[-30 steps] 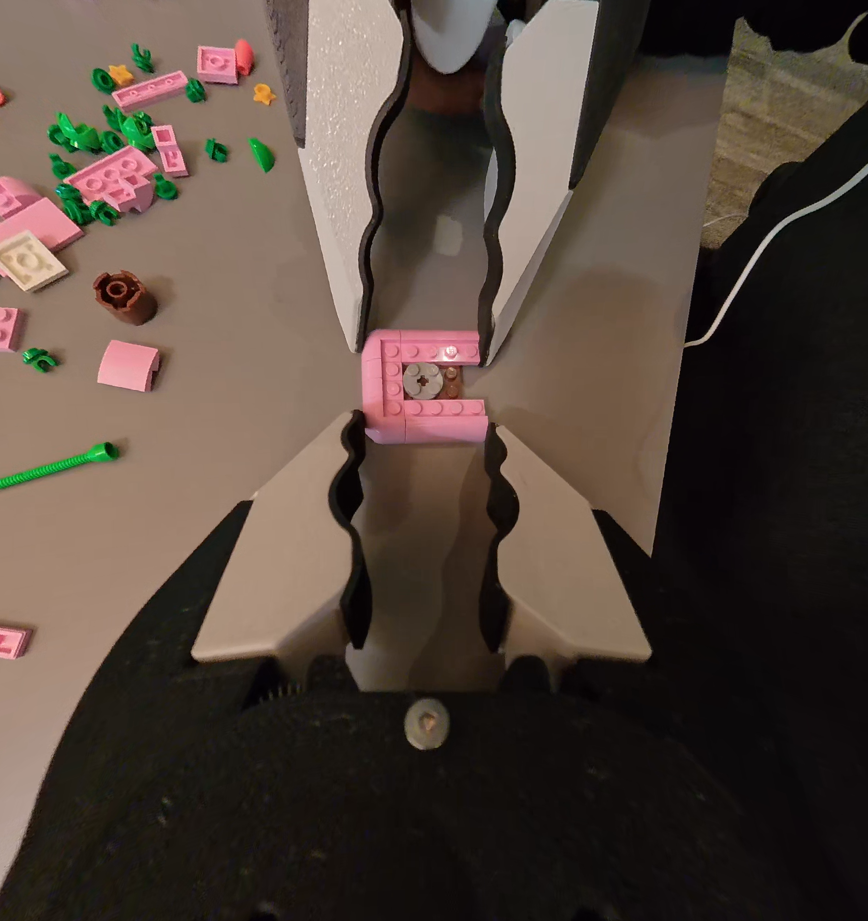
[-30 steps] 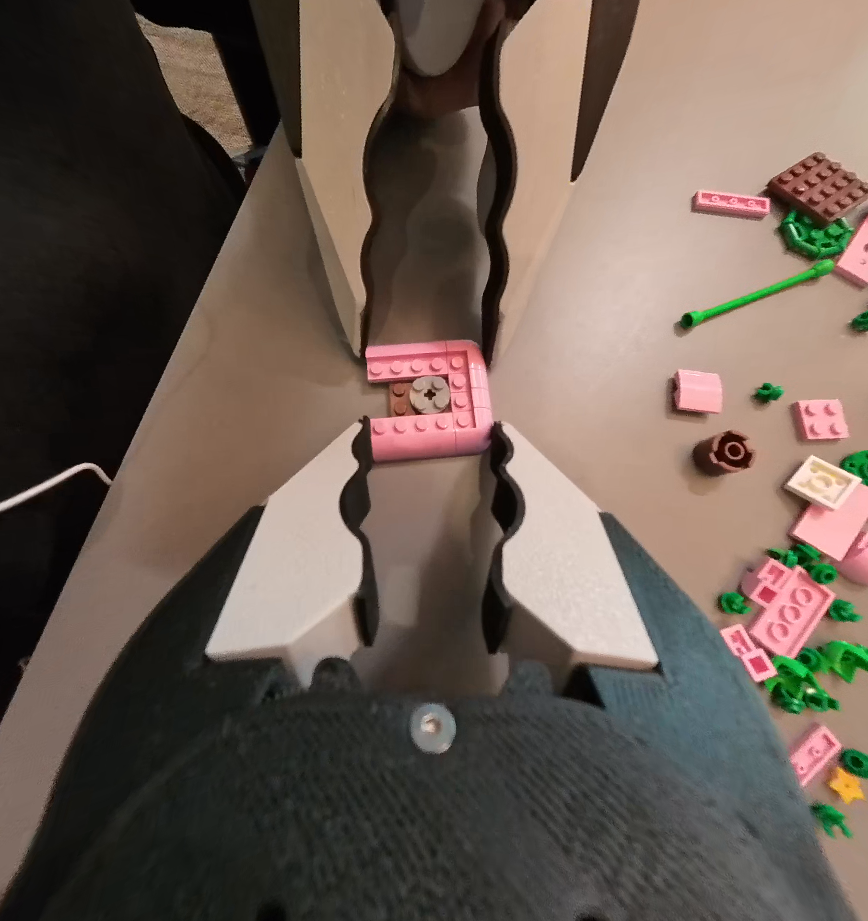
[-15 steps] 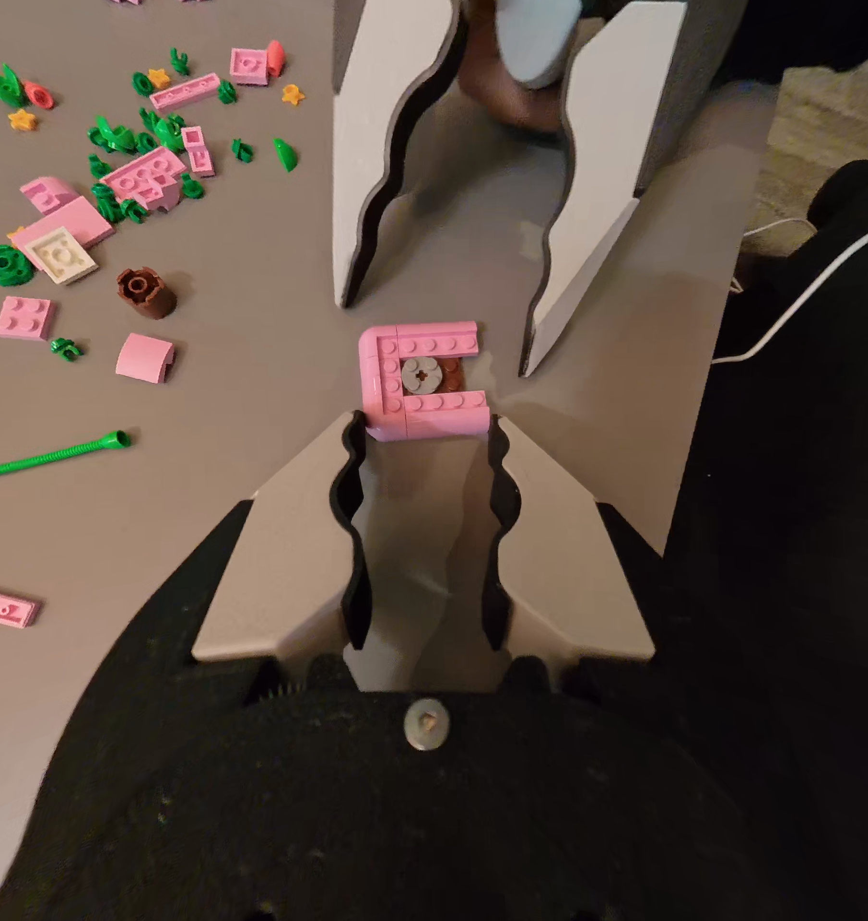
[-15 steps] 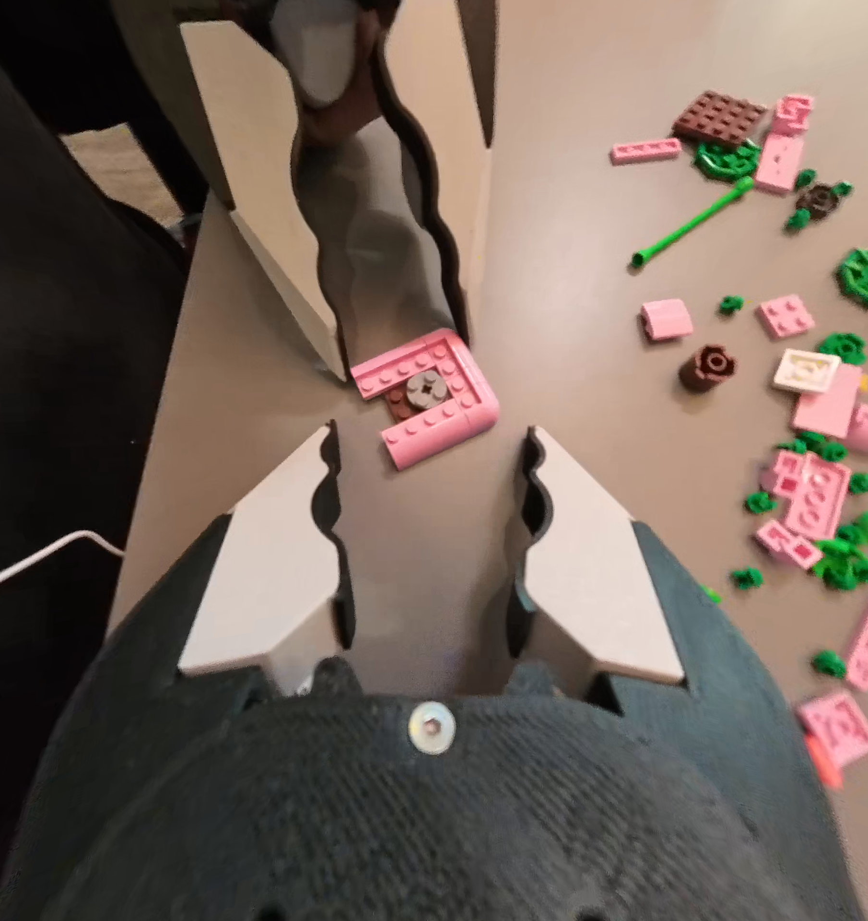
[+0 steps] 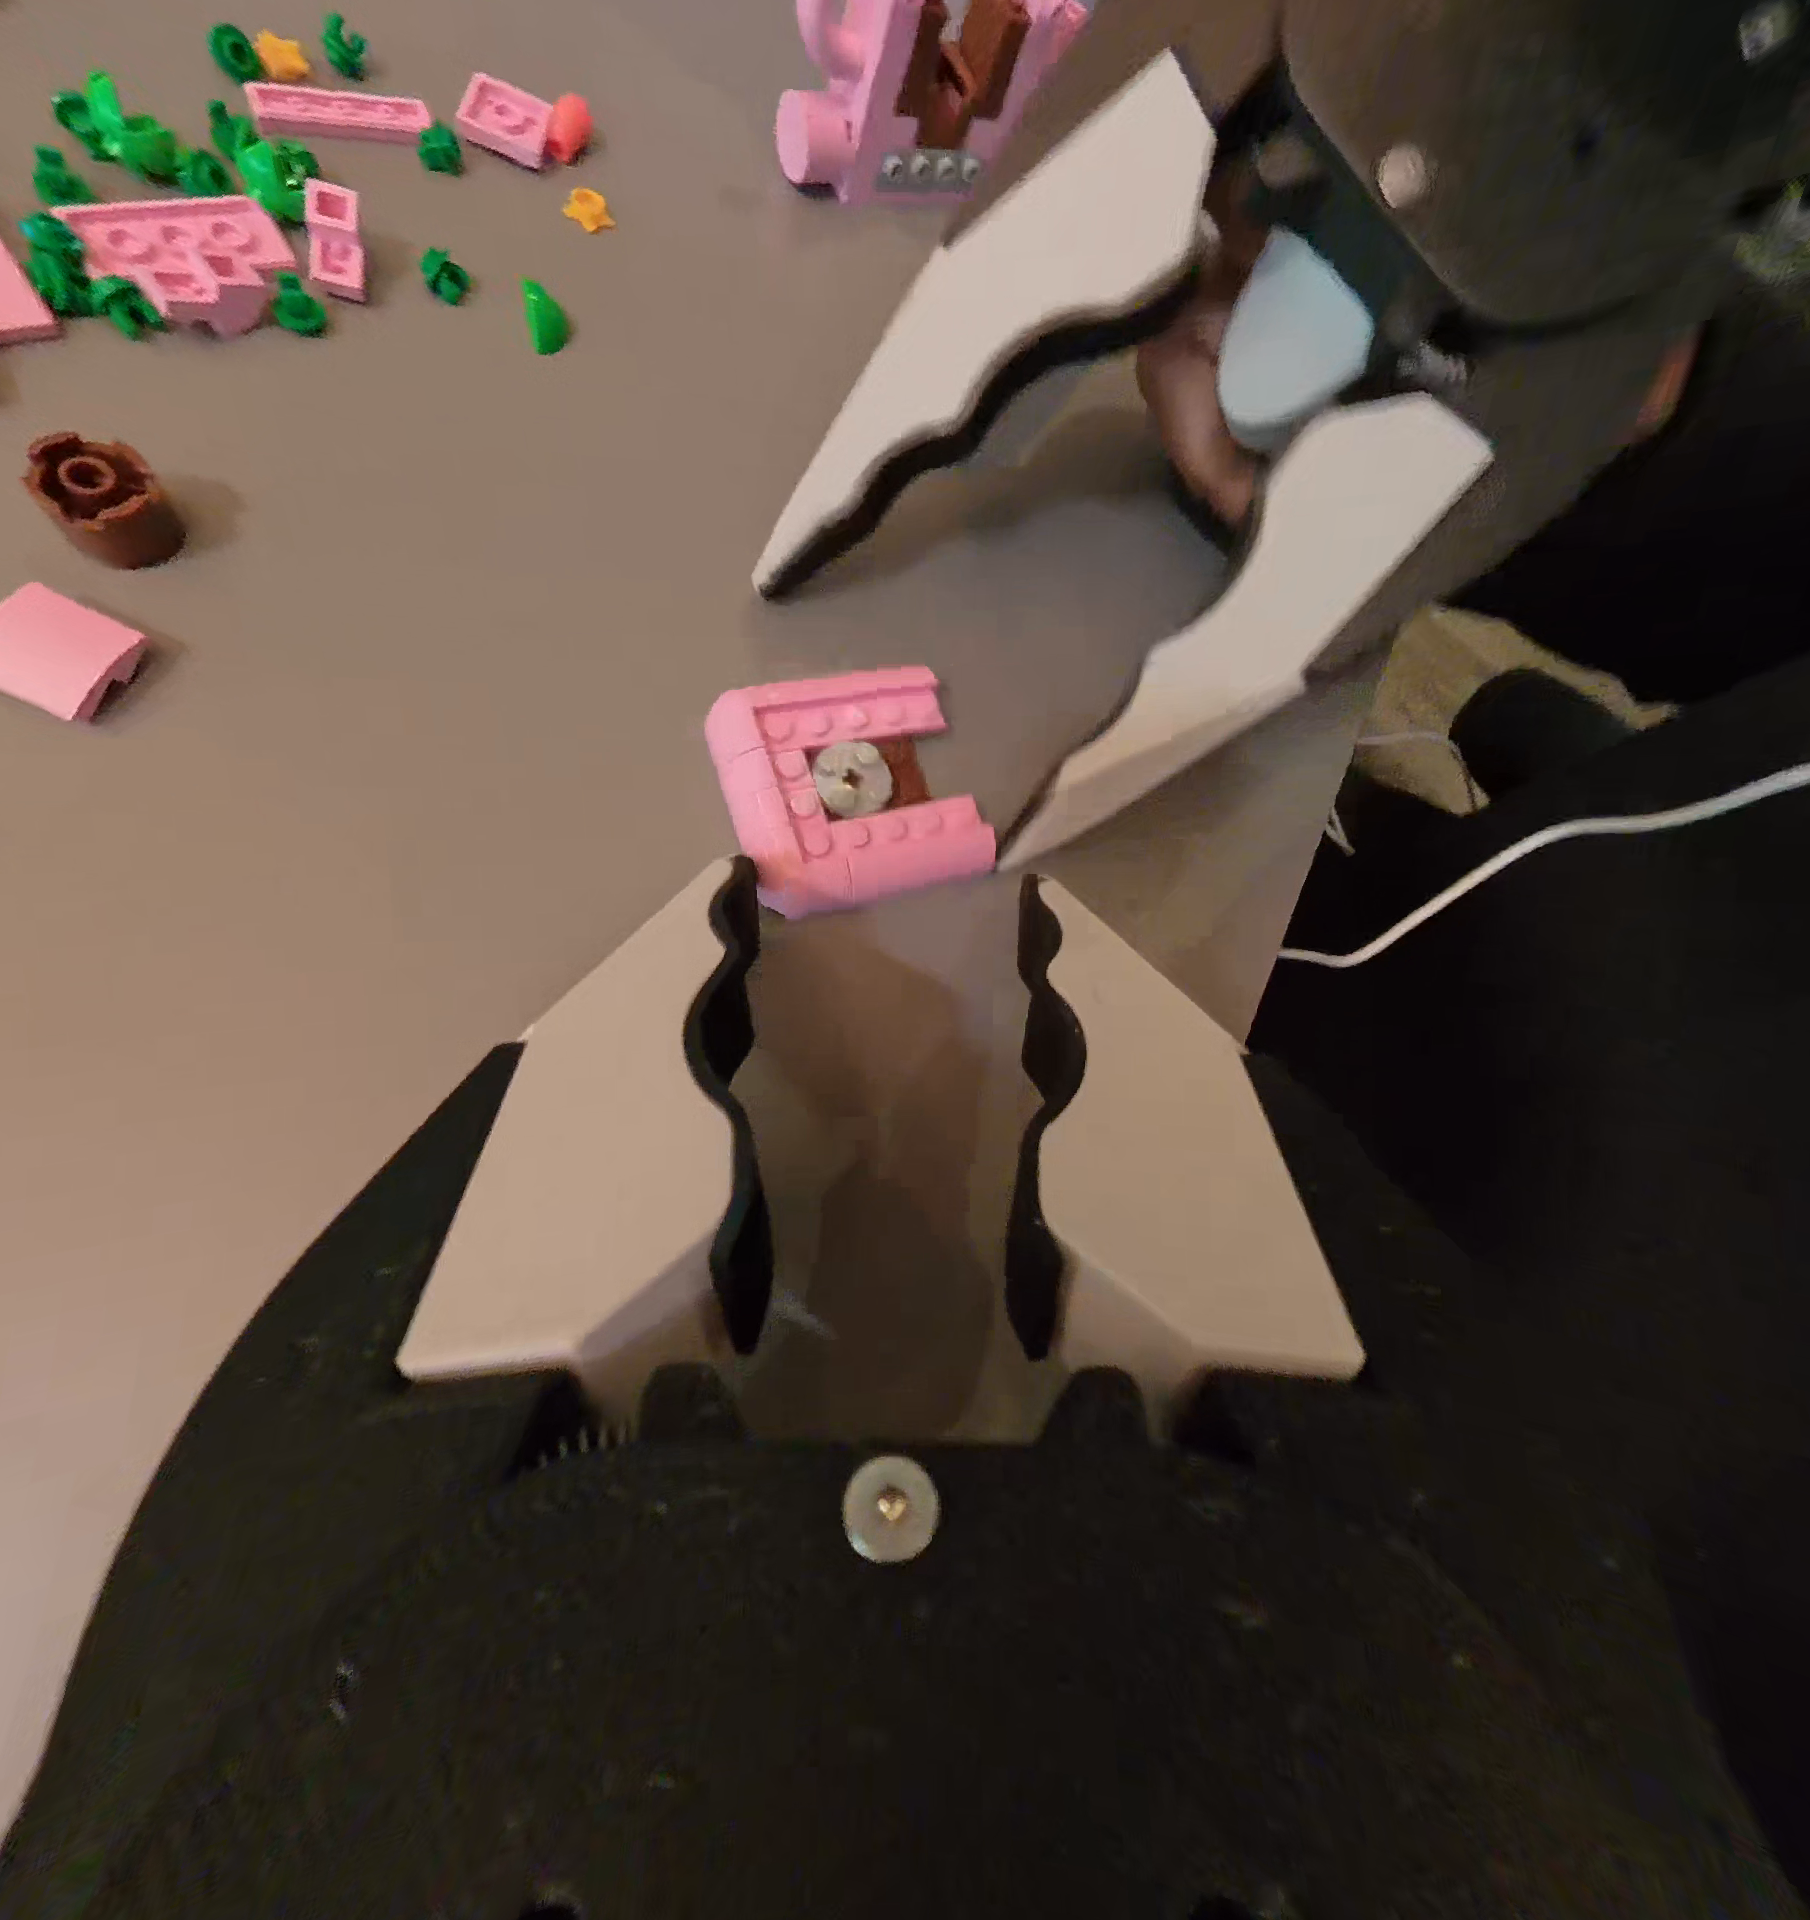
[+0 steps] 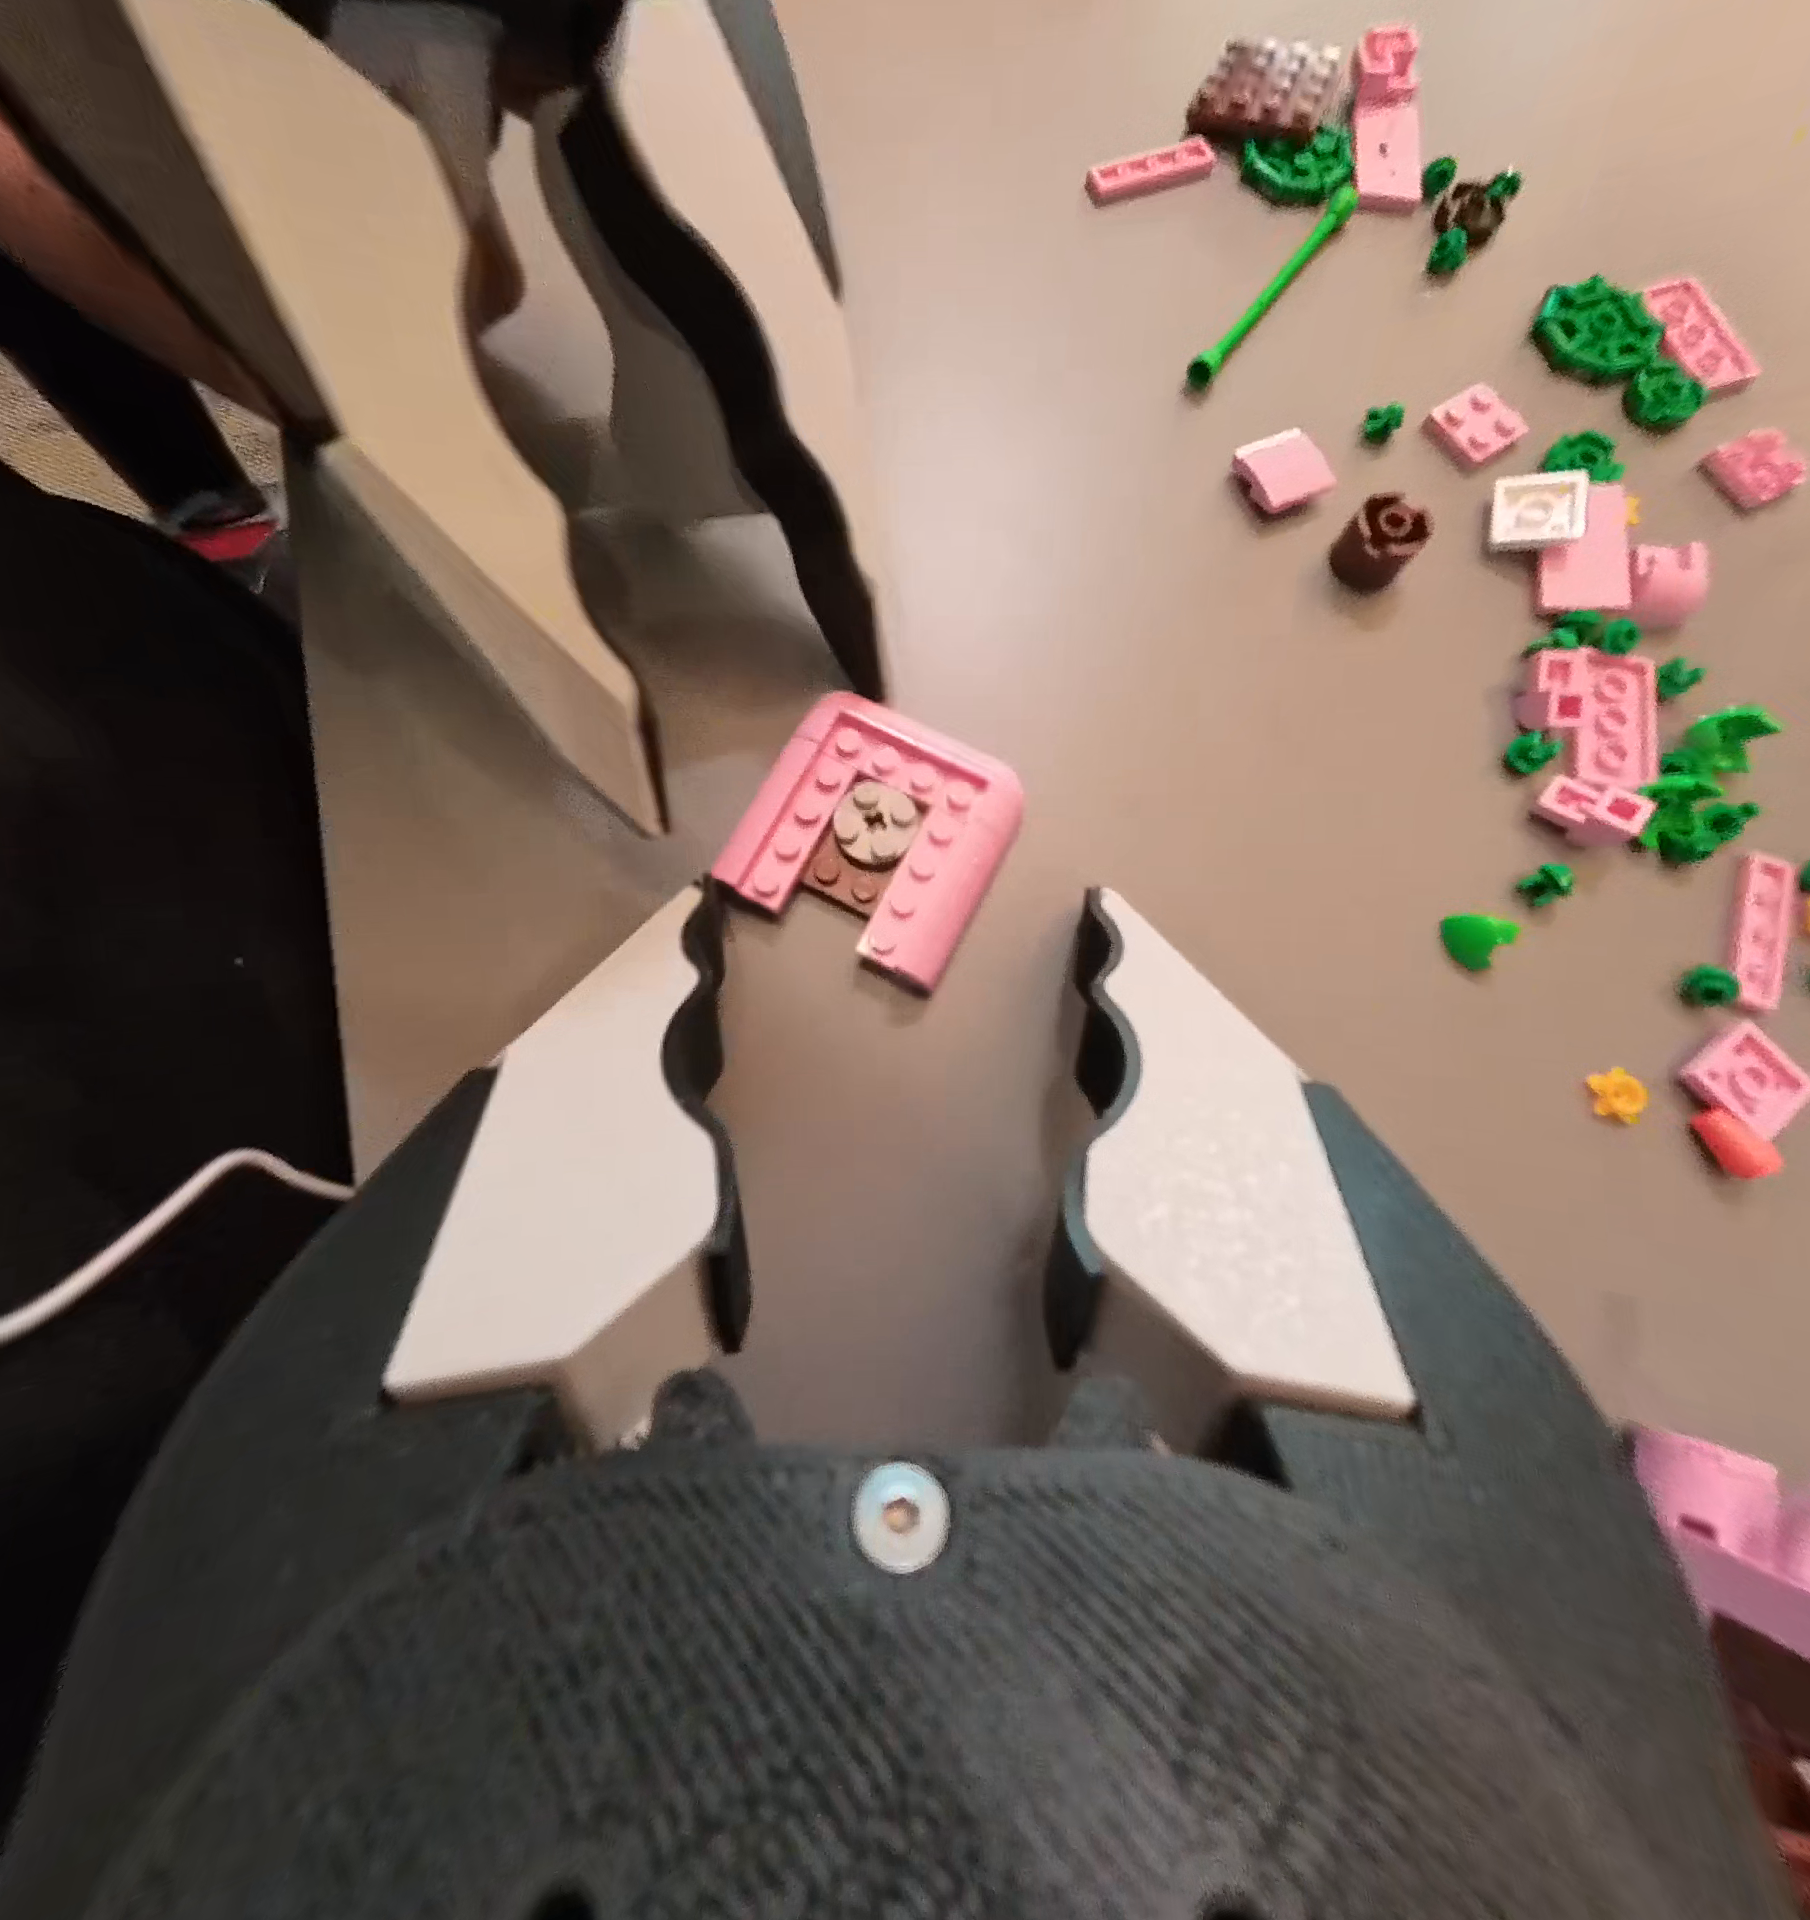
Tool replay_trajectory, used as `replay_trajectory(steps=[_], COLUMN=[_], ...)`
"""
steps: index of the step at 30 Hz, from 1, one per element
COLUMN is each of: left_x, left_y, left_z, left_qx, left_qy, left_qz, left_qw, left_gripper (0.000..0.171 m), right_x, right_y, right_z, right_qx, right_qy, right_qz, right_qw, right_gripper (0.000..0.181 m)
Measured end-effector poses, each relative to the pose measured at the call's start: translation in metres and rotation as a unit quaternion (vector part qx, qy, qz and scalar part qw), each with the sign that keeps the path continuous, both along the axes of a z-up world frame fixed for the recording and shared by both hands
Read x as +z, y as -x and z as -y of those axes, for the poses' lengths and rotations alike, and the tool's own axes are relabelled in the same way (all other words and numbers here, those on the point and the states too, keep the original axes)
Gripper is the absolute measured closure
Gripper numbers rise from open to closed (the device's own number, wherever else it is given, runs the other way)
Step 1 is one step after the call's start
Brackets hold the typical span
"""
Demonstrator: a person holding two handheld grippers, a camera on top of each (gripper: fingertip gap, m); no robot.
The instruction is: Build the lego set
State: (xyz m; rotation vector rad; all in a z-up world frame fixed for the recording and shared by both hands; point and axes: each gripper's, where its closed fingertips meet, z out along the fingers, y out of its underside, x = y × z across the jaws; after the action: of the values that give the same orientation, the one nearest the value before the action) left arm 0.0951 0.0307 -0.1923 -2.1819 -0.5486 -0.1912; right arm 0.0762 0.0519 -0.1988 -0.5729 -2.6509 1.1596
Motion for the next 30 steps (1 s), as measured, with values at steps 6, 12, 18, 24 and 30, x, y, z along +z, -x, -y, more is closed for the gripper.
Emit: replay_trajectory(steps=[6, 12, 18, 24, 30], left_x=[-0.004, 0.003, -0.005, -0.008, -0.008], left_y=[-0.010, 0.013, 0.030, 0.027, 0.023], left_z=[0.008, 0.009, 0.006, -0.001, -0.001], left_qx=[-0.044, -0.039, -0.126, -0.202, -0.221], left_qy=[0.032, 0.023, 0.059, 0.048, 0.044], left_qz=[-0.030, -0.097, -0.181, -0.146, -0.129], left_qw=[0.998, 0.994, 0.974, 0.967, 0.966], left_gripper=[0.145, 0.118, 0.116, 0.115, 0.125], right_x=[0.004, 0.016, 0.012, 0.002, 0.001], right_y=[0.007, -0.002, 0.005, 0.008, 0.007], right_z=[-0.022, -0.005, 0.001, 0.004, 0.006], right_qx=[-0.026, 0.012, 0.047, 0.076, 0.091], right_qy=[0.006, 0.053, 0.046, 0.020, 0.018], right_qz=[0.006, -0.002, -0.003, 0.015, 0.016], right_qw=[1.000, 0.999, 0.998, 0.997, 0.996], right_gripper=[0.119, 0.114, 0.120, 0.134, 0.134])
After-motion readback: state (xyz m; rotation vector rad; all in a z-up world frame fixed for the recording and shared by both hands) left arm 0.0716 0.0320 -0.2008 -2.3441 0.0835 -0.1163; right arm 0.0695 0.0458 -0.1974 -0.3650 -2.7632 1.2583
